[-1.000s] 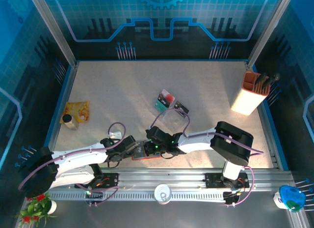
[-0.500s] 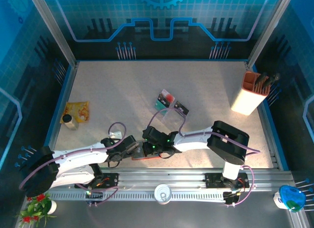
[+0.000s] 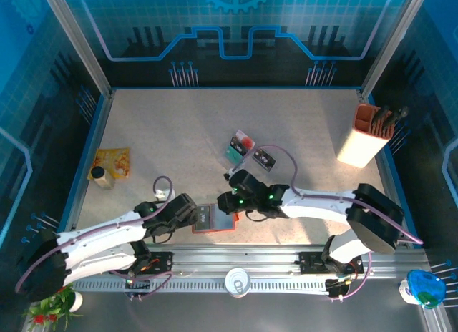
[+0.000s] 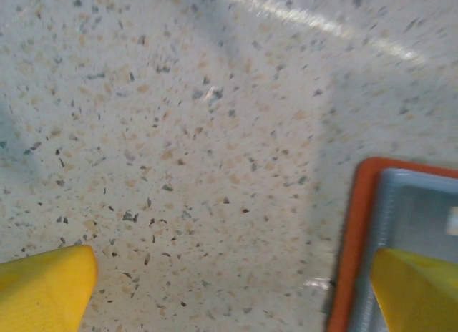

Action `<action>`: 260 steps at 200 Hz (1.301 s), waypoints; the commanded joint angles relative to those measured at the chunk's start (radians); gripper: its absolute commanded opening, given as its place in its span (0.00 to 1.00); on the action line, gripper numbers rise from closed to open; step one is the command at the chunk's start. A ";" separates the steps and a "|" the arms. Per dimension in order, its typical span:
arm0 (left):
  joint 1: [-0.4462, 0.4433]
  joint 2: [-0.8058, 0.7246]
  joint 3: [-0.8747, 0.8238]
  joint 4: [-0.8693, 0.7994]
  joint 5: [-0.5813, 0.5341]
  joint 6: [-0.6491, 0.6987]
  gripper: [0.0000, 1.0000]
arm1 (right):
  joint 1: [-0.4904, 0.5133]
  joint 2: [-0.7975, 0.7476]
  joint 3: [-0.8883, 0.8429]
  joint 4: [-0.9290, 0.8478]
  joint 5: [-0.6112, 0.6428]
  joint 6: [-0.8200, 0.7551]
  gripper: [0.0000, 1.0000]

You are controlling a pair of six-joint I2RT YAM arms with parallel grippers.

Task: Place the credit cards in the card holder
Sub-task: Insert the credit card into the card slot, then move the card holder to the bottom-center of the table.

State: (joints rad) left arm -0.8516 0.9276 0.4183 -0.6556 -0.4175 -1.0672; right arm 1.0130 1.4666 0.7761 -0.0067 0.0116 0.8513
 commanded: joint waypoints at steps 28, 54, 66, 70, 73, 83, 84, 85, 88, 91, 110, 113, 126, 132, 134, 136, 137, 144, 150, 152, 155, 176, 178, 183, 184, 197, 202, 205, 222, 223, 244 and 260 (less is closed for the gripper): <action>0.032 -0.085 0.118 -0.062 0.027 0.099 0.99 | -0.050 -0.104 -0.051 -0.108 0.020 -0.096 0.26; 0.032 -0.037 0.163 -0.022 0.067 0.131 0.99 | -0.051 -0.112 -0.039 -0.140 0.028 -0.126 0.27; 0.031 -0.005 0.176 0.002 0.093 0.137 0.99 | -0.050 -0.110 -0.036 -0.146 0.027 -0.133 0.28; 0.032 0.007 0.179 0.012 0.101 0.139 0.99 | -0.050 -0.108 -0.036 -0.149 0.028 -0.136 0.29; 0.032 0.017 0.182 0.017 0.107 0.139 0.99 | -0.048 -0.108 -0.035 -0.151 0.029 -0.139 0.30; 0.032 0.048 0.189 0.036 0.126 0.142 0.99 | -0.041 -0.105 -0.031 -0.169 0.044 -0.146 0.34; 0.032 0.052 0.189 0.038 0.127 0.142 0.99 | -0.040 -0.105 -0.030 -0.171 0.047 -0.147 0.35; 0.032 0.054 0.189 0.041 0.129 0.142 0.99 | -0.040 -0.104 -0.029 -0.173 0.050 -0.148 0.36; 0.032 0.062 0.190 0.045 0.132 0.142 0.99 | -0.036 -0.104 -0.027 -0.180 0.059 -0.151 0.38; 0.032 0.071 0.191 0.050 0.136 0.142 0.99 | -0.033 -0.103 -0.026 -0.187 0.066 -0.152 0.40; 0.031 0.110 0.191 0.081 0.156 0.139 0.99 | -0.012 -0.090 -0.018 -0.235 0.116 -0.163 0.49; 0.031 0.115 0.192 0.086 0.157 0.139 0.99 | -0.010 -0.088 -0.017 -0.242 0.124 -0.164 0.49; 0.030 0.132 0.189 0.102 0.166 0.138 0.99 | 0.000 -0.074 -0.017 -0.258 0.144 -0.166 0.52; 0.031 0.138 0.188 0.108 0.168 0.135 0.99 | 0.004 -0.068 -0.020 -0.258 0.149 -0.163 0.53; 0.031 0.140 0.188 0.110 0.169 0.136 0.99 | 0.005 -0.065 -0.021 -0.259 0.149 -0.163 0.53; 0.031 0.141 0.188 0.111 0.169 0.136 0.99 | 0.006 -0.061 -0.022 -0.257 0.151 -0.161 0.53; 0.031 0.142 0.188 0.112 0.169 0.135 0.99 | 0.007 -0.060 -0.022 -0.257 0.151 -0.161 0.53; 0.031 0.149 0.188 0.117 0.171 0.134 0.99 | 0.009 -0.046 -0.026 -0.252 0.151 -0.159 0.53; 0.031 0.153 0.188 0.121 0.173 0.134 0.99 | 0.011 -0.034 -0.028 -0.245 0.150 -0.154 0.53; 0.031 0.154 0.188 0.122 0.172 0.134 0.99 | 0.012 -0.031 -0.029 -0.242 0.149 -0.153 0.53; 0.030 0.155 0.188 0.123 0.173 0.133 0.99 | 0.013 -0.023 -0.031 -0.237 0.147 -0.151 0.53; 0.031 0.168 0.190 0.129 0.177 0.133 0.99 | 0.018 0.023 -0.031 -0.208 0.141 -0.140 0.50; 0.031 0.168 0.190 0.129 0.178 0.132 0.99 | 0.018 0.028 -0.031 -0.205 0.142 -0.140 0.50; 0.030 0.170 0.191 0.131 0.177 0.132 0.99 | 0.018 0.037 -0.031 -0.198 0.139 -0.137 0.48; 0.031 0.171 0.191 0.131 0.177 0.132 0.99 | 0.018 0.039 -0.031 -0.195 0.140 -0.137 0.47; 0.031 0.176 0.191 0.134 0.177 0.132 0.99 | 0.016 0.054 -0.031 -0.187 0.150 -0.130 0.41; 0.031 0.178 0.192 0.134 0.177 0.133 0.99 | 0.014 0.056 -0.032 -0.184 0.154 -0.128 0.36; 0.031 0.179 0.192 0.135 0.179 0.133 0.99 | 0.013 0.057 -0.032 -0.184 0.157 -0.127 0.34; 0.030 0.186 0.194 0.141 0.183 0.132 0.99 | -0.001 0.050 -0.043 -0.183 0.178 -0.115 0.13; 0.030 0.186 0.195 0.141 0.183 0.132 0.99 | -0.003 0.049 -0.044 -0.183 0.178 -0.114 0.11; 0.029 0.195 0.197 0.151 0.187 0.132 0.99 | -0.029 0.011 -0.084 -0.179 0.195 -0.095 0.00; 0.028 0.202 0.198 0.158 0.192 0.133 0.99 | -0.047 -0.033 -0.124 -0.180 0.210 -0.081 0.00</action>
State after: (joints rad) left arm -0.8265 1.1149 0.5869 -0.5144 -0.2447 -0.9421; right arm 0.9970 1.4990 0.7082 -0.1806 0.1715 0.7403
